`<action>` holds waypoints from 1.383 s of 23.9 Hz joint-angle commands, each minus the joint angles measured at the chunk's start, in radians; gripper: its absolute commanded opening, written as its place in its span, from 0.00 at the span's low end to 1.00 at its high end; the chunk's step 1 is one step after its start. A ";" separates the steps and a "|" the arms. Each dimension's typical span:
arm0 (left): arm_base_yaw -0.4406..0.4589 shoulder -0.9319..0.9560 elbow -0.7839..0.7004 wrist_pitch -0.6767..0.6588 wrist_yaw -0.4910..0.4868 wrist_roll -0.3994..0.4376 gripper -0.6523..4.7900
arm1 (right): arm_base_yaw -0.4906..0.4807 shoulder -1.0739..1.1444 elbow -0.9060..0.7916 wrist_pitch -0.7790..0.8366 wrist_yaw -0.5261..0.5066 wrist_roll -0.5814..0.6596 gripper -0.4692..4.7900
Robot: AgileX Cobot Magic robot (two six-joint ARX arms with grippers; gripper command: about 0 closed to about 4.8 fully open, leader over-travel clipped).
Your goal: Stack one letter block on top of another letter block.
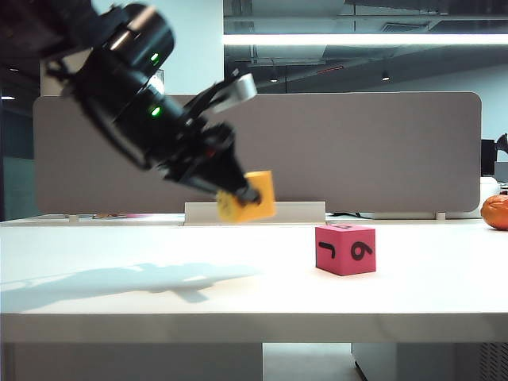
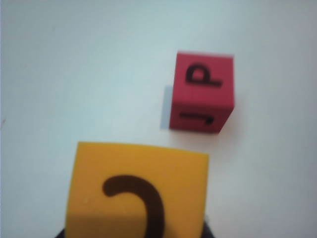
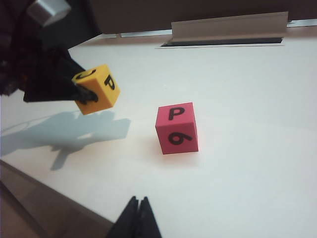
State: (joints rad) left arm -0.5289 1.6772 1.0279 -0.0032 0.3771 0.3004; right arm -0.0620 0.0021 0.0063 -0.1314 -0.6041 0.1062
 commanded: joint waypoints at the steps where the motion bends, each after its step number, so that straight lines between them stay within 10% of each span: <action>1: -0.040 -0.004 0.082 -0.041 -0.005 -0.032 0.39 | 0.000 -0.001 -0.005 0.013 -0.004 0.002 0.08; 21: -0.154 0.297 0.539 -0.229 -0.104 -0.117 0.39 | 0.000 -0.001 -0.005 0.013 -0.003 0.002 0.08; 33: -0.200 0.370 0.566 -0.303 -0.113 -0.117 0.39 | -0.001 0.000 -0.005 0.013 -0.002 0.002 0.08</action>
State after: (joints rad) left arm -0.7250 2.0441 1.5898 -0.3115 0.2684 0.1856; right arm -0.0620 0.0025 0.0063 -0.1310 -0.6037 0.1062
